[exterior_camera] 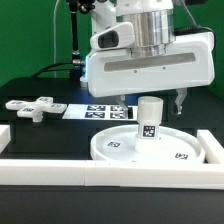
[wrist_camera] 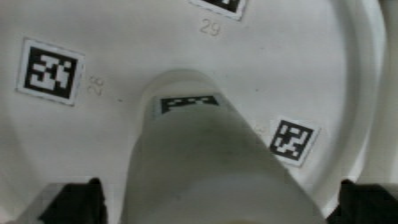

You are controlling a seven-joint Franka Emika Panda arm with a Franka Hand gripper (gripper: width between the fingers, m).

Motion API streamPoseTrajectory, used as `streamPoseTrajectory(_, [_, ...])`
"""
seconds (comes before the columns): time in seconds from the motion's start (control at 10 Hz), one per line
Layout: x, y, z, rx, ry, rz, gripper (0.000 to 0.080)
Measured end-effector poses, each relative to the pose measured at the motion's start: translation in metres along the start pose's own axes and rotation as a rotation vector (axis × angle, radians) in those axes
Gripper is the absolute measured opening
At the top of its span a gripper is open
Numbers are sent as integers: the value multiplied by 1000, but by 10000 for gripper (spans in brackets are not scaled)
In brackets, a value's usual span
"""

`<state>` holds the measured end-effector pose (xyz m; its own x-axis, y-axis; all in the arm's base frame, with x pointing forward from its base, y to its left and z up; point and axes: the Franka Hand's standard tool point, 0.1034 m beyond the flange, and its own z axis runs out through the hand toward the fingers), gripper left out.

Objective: Assemble round table

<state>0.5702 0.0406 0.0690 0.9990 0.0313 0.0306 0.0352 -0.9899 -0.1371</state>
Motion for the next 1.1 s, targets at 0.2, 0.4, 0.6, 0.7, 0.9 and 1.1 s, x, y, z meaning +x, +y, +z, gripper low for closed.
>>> streamPoseTrajectory(0.2, [0, 1, 1, -5, -1, -168, 649])
streamPoseTrajectory(0.4, [2, -5, 1, -34, 6, -392, 649])
streamPoseTrajectory(0.6, [1, -5, 0, -39, -13, -544, 649])
streamPoseTrajectory(0.7, [1, -3, 0, -39, -16, -597, 649])
streamPoseTrajectory(0.9, [1, -1, 1, -44, -22, -716, 649])
streamPoseTrajectory(1.1, [1, 1, 1, -48, -25, -833, 649])
